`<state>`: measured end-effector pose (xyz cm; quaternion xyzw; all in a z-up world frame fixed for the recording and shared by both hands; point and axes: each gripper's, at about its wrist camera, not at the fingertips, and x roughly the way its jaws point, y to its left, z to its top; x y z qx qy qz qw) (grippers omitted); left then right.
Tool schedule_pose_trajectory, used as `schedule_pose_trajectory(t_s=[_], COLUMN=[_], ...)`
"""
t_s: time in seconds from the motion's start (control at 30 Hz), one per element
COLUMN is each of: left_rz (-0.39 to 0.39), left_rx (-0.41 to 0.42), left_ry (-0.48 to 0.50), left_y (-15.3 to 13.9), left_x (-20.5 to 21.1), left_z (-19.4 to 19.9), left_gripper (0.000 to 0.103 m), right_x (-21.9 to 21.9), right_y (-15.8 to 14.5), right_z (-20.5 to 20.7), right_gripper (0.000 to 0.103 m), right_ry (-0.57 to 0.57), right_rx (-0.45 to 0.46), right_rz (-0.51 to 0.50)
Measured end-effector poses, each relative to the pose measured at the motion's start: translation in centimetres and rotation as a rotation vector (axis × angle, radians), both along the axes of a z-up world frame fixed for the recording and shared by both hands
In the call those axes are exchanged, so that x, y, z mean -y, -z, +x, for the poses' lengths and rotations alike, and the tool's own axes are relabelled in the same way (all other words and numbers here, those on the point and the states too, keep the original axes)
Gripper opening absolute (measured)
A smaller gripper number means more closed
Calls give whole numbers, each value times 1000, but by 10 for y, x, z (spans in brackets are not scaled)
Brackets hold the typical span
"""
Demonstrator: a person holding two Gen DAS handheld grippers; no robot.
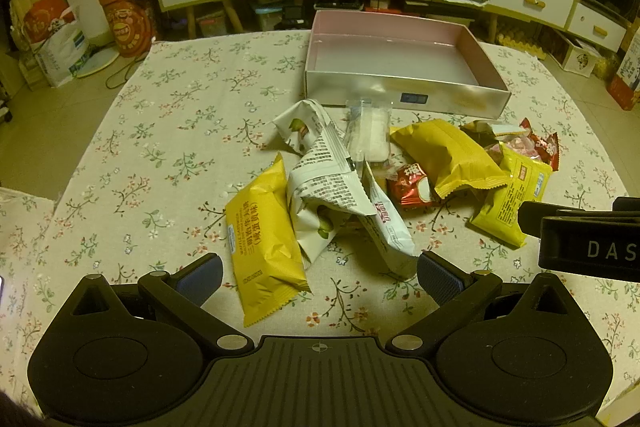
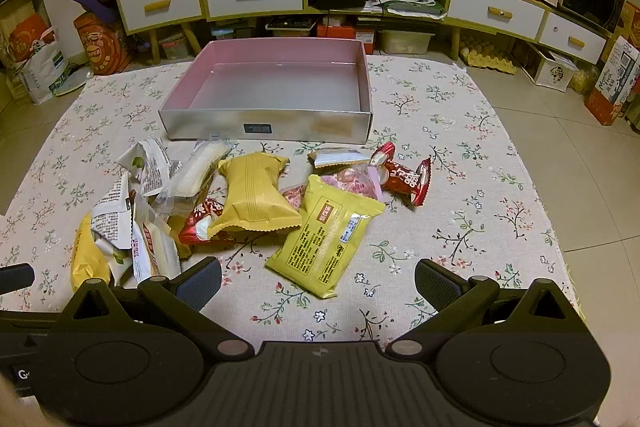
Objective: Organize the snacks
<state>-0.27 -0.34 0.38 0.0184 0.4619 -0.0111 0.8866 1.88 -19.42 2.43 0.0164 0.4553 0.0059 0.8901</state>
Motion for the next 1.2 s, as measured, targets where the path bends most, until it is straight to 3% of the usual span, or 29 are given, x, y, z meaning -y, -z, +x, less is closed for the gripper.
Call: schedule_pose_trajectory(t_s=[1.2], left_rz=[4], left_rx=[12], left_ry=[-5], left_y=[-4], left_x=[-3], left_z=[2], left_gripper=[103], right_x=[1], right_y=[-3], right_z=[0], right_gripper=[77], right_ry=[7], right_rx=[4], right_rz=[-8])
